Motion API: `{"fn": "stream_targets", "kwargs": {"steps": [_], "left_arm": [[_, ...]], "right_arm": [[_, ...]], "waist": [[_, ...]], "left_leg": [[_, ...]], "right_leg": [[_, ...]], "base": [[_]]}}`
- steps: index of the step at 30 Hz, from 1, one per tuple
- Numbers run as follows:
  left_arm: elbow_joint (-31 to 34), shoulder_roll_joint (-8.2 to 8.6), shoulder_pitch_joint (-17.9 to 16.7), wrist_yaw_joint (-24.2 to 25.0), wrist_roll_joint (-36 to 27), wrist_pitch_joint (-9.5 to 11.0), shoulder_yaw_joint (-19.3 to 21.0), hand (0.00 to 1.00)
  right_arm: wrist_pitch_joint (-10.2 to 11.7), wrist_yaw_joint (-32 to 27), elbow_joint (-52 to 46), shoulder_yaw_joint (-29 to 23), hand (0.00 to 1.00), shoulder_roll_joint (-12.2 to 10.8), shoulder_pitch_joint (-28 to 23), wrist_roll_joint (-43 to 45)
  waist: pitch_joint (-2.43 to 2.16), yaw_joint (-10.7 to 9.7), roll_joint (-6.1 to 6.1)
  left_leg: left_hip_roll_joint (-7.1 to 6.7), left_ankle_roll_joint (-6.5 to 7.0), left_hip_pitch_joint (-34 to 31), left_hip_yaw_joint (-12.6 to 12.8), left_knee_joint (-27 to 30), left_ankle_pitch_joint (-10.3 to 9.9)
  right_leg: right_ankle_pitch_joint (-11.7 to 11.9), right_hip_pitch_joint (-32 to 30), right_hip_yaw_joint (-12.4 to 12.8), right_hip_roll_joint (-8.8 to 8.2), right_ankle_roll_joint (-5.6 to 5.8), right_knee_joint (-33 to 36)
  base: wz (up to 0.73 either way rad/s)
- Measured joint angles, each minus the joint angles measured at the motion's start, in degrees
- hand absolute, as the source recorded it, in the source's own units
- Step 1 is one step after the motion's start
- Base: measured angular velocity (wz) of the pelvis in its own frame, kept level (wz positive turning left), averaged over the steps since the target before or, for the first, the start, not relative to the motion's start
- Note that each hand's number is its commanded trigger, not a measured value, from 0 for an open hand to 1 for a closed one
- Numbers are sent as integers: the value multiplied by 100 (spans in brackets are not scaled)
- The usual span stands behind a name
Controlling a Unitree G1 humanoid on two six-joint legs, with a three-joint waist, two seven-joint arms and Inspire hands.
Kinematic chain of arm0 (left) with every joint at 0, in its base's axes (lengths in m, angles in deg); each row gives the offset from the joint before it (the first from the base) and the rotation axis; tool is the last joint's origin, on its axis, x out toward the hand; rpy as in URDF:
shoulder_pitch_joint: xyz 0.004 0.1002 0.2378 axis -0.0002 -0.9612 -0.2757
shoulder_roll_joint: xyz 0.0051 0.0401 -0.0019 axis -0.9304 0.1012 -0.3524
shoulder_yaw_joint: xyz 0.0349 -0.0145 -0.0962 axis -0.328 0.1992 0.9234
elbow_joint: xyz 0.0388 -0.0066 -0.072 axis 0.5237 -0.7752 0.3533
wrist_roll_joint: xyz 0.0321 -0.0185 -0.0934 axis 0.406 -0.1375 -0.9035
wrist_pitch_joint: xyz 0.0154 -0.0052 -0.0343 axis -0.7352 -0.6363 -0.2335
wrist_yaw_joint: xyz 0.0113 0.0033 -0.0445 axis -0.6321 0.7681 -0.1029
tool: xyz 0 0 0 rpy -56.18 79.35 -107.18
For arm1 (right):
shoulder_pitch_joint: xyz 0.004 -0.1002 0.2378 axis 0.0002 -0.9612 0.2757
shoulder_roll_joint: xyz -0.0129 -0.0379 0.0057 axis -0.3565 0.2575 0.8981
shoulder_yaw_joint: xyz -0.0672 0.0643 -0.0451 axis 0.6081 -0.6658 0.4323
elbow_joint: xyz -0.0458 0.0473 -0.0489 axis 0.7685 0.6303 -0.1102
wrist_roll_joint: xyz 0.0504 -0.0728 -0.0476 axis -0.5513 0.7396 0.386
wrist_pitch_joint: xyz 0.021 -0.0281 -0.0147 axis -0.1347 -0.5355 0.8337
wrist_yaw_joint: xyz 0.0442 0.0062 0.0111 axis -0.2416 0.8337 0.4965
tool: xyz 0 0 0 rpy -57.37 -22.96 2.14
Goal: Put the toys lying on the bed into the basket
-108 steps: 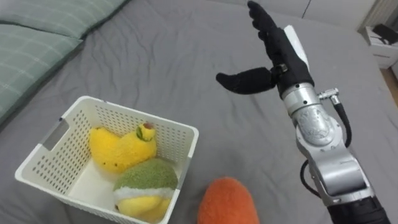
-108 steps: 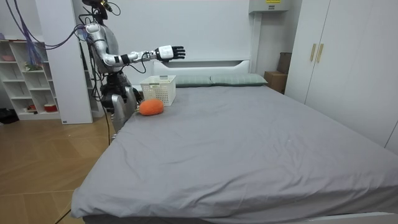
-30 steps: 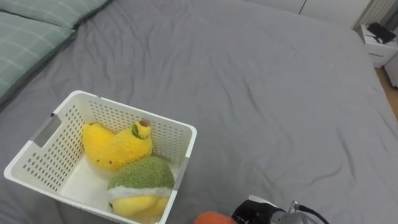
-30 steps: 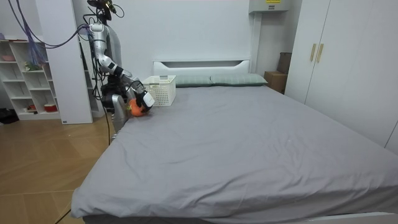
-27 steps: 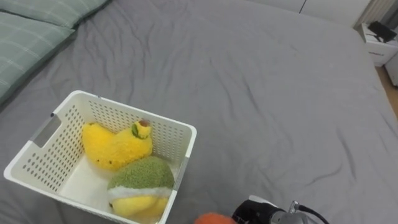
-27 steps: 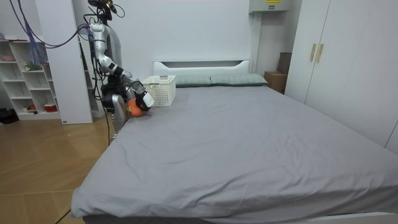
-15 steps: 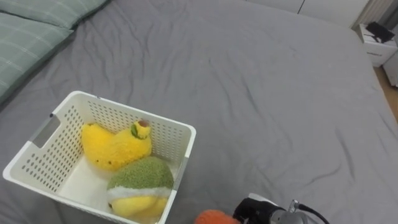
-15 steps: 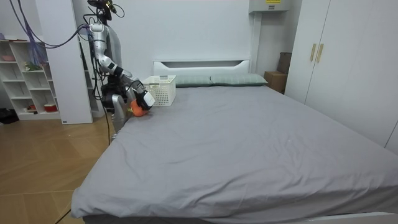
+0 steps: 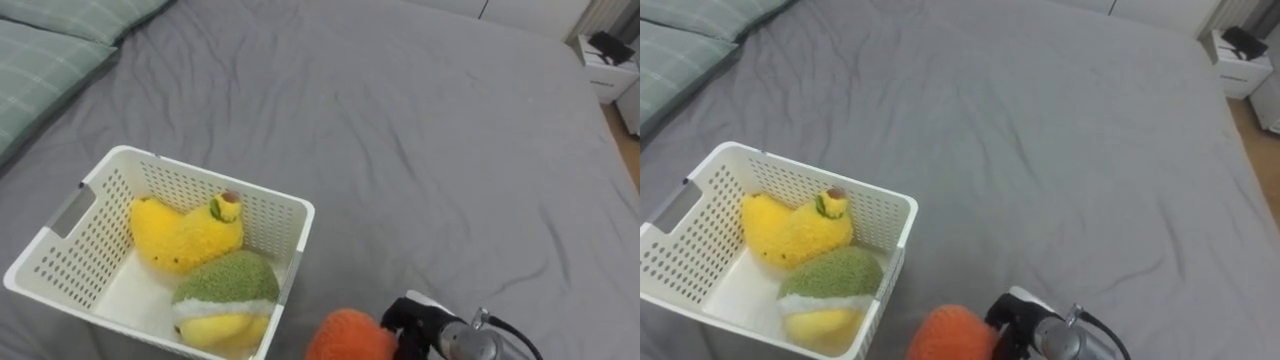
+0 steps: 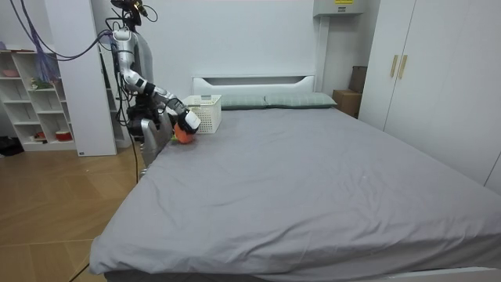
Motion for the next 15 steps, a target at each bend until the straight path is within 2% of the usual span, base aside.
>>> {"fn": "stream_targets", "kwargs": {"steps": [5,15], "left_arm": [[-5,23,-12,-4,-9,105,165,0],[14,66,-123,5,6,105,309,0]], "right_arm": [[188,-380,-460,-369,100,-2,10,-76],[210,-649,-1464,-889,100,128,25,-441]], "waist": [[-11,-62,2],[-22,-212,44]], "left_leg": [[-2,0,2,-13,-3,0],[1,1,120,20,-4,0]], "right_leg": [[-1,16,0,-2,1,-4],[0,81,77,5,1,2]], "base": [[1],[-2]]}}
